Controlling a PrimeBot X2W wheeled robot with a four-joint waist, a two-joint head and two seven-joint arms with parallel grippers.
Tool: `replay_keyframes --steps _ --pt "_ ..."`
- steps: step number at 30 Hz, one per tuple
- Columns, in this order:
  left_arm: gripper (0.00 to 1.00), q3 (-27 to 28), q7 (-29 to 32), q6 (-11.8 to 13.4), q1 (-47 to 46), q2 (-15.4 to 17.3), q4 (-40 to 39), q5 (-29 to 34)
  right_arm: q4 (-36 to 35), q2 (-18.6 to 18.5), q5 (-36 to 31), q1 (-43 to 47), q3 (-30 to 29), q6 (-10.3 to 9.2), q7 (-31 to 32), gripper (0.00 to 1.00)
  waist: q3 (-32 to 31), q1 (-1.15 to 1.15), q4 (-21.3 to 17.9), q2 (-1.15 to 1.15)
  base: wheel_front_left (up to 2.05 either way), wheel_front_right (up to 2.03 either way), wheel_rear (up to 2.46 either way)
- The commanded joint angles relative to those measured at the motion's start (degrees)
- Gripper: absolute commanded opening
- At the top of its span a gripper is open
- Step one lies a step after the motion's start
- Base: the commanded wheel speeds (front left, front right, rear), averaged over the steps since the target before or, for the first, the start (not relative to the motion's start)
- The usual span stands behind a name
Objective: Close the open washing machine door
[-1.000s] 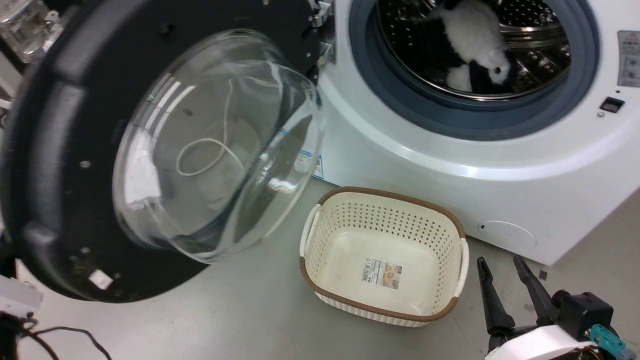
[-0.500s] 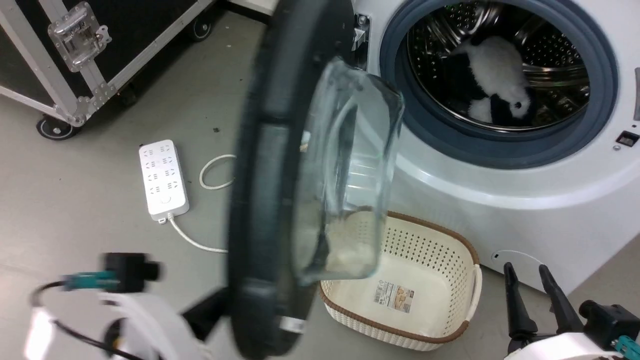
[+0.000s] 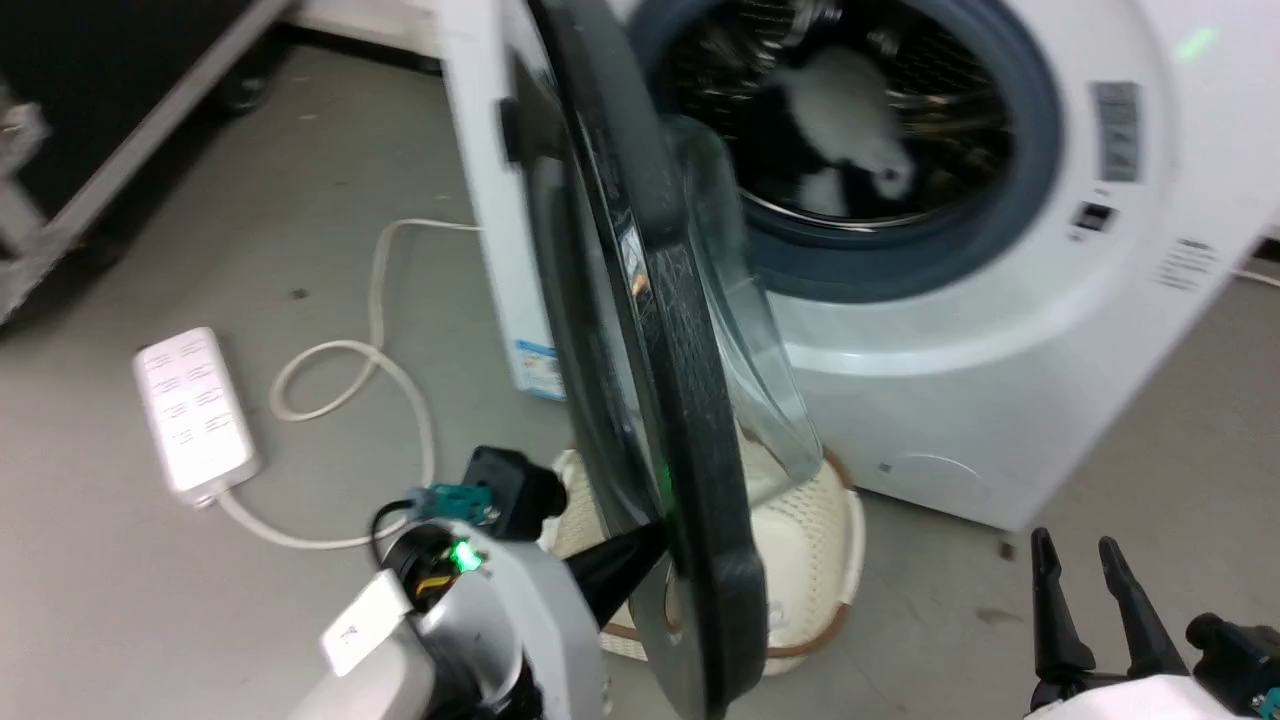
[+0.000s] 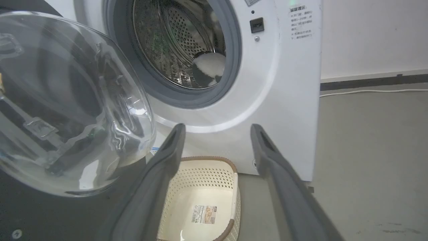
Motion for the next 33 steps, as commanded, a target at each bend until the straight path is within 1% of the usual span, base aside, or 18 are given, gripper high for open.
replay_keyframes --steps 1,5,9,10,13,16,18,20,22,25,29,33 --pt "0.00 -2.08 -2.00 -0.36 -2.54 -0.24 1.97 0.74 0.20 0.00 0.54 0.06 -0.22 0.05 -0.43 1.00 0.83 0.00 -4.52 0.00 0.00 0.00 0.00" --pt "0.00 -6.34 -7.93 -0.36 -8.36 -1.76 8.22 2.84 -0.01 0.00 0.91 -0.44 -0.35 0.05 -0.43 1.00 1.73 0.00 -9.92 0.00 0.00 0.00 0.00" --pt "0.00 -8.51 -13.42 -0.36 -13.72 -3.37 14.29 4.48 -0.16 0.00 1.47 -0.87 -0.19 0.05 -0.43 1.00 2.85 0.00 -14.72 0.00 0.00 0.00 0.00" --pt "0.00 -9.32 -17.50 -0.36 -17.60 -4.96 18.92 5.85 -0.32 0.00 1.94 -1.00 -0.54 0.05 -0.43 1.00 3.60 0.00 -17.02 0.00 0.00 0.00 0.00" --pt "0.00 -9.57 -20.88 -0.36 -21.08 -6.72 23.82 7.32 -0.36 0.00 2.30 -0.97 -0.73 0.05 -0.43 1.00 4.00 0.00 -18.27 0.00 0.00 0.00 0.00" --pt "0.00 -9.43 -23.40 -0.36 -23.56 -8.41 28.24 7.96 -0.26 0.00 2.57 -0.82 -0.71 0.05 -0.43 1.00 3.79 0.00 -18.68 0.00 0.00 0.00 0.00" --pt "0.00 -8.78 -24.94 -0.30 -24.43 -9.06 30.21 7.76 -0.14 0.00 2.73 -0.71 -0.71 0.05 -0.43 1.00 3.31 0.00 -18.54 0.00 0.00 0.00 0.00" --pt "0.00 -7.72 -26.44 0.25 -24.77 -9.02 31.32 7.51 -0.16 0.00 2.78 -0.47 -0.67 0.05 -0.43 1.00 2.51 0.00 -17.81 0.00 0.00 0.00 0.00" --pt "0.00 -5.72 -28.68 1.54 -24.72 -8.66 31.42 6.99 -0.23 0.00 2.63 -0.10 -0.69 0.05 -0.43 1.00 1.61 0.00 -16.76 0.00 0.00 0.00 0.00" --pt "0.00 -1.43 -33.02 4.15 -23.85 -7.79 30.02 5.57 -0.28 0.00 2.28 0.44 -0.73 0.05 -0.43 1.00 0.21 0.00 -15.04 0.00 0.00 0.00 0.00" --pt "0.00 5.07 -39.34 9.04 -22.08 -5.08 26.71 5.82 -0.35 0.00 1.92 0.69 -0.35 0.05 -0.43 1.00 -1.11 0.00 -12.97 0.00 0.00 0.00 0.00" --pt "0.00 11.71 -41.43 14.03 -17.87 -2.04 22.93 9.21 -0.21 0.00 1.63 1.11 0.14 0.05 -0.43 1.00 -2.31 0.00 -11.49 0.00 0.00 0.00 0.00"
